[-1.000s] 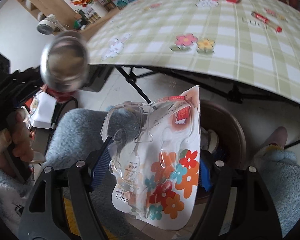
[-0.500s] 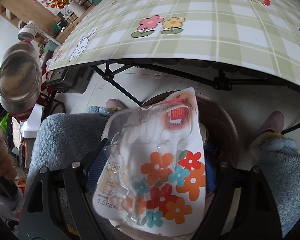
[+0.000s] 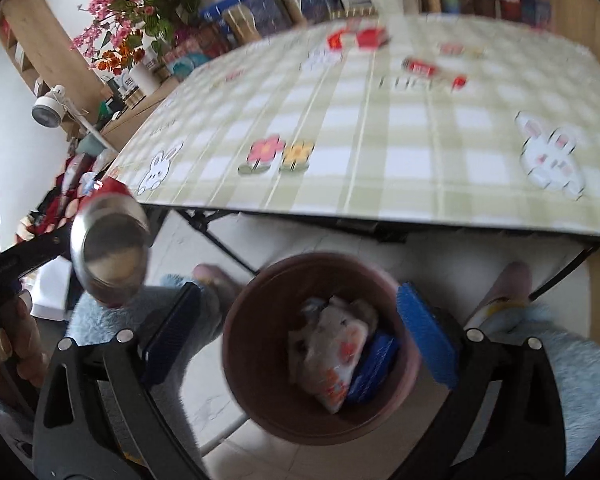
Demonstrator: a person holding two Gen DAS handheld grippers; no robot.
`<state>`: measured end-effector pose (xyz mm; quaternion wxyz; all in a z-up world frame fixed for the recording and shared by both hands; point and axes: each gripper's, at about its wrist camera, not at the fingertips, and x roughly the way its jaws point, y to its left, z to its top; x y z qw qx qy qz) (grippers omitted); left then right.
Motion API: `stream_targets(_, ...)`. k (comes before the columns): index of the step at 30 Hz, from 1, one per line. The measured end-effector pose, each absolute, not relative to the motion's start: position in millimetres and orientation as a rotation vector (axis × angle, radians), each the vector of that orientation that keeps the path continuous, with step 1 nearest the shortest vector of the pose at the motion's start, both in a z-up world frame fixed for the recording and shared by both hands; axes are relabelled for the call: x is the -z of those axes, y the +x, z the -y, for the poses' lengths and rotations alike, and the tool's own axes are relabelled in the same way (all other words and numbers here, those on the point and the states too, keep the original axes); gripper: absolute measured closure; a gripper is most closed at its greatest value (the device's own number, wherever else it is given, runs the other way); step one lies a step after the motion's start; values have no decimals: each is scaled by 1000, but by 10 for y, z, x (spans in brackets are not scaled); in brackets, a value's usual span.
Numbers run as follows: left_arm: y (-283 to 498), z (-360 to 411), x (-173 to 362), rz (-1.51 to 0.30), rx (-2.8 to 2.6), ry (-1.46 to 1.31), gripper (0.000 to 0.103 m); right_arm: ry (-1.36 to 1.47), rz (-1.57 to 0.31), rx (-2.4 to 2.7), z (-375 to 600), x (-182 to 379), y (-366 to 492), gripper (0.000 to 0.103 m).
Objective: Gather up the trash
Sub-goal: 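Lower the red can into the bin and open the left gripper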
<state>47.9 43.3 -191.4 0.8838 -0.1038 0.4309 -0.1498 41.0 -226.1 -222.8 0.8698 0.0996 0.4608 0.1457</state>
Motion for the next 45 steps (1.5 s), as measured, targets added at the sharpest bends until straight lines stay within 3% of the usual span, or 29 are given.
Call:
stream_targets(8, 598, -39, 2203, -915, 364, -66, 73, 132, -825, -146, 2373, 2128, 217, 6)
stream_targets(18, 639, 90, 2878, -1073, 386, -60, 73, 177, -832, -19, 2600, 2182, 226, 6)
stream_targets(31, 630, 33, 2900, -1085, 424, -129, 73, 165, -853, -28, 2529, 2193, 218, 6)
stream_targets(43, 584, -102, 2700, -984, 339, -150, 16, 166, -864, -26, 2523, 2208, 208, 6)
stream_targets(45, 567, -173, 2629, -945, 299, -164, 13, 167, -867, -26, 2522, 2210, 209, 6)
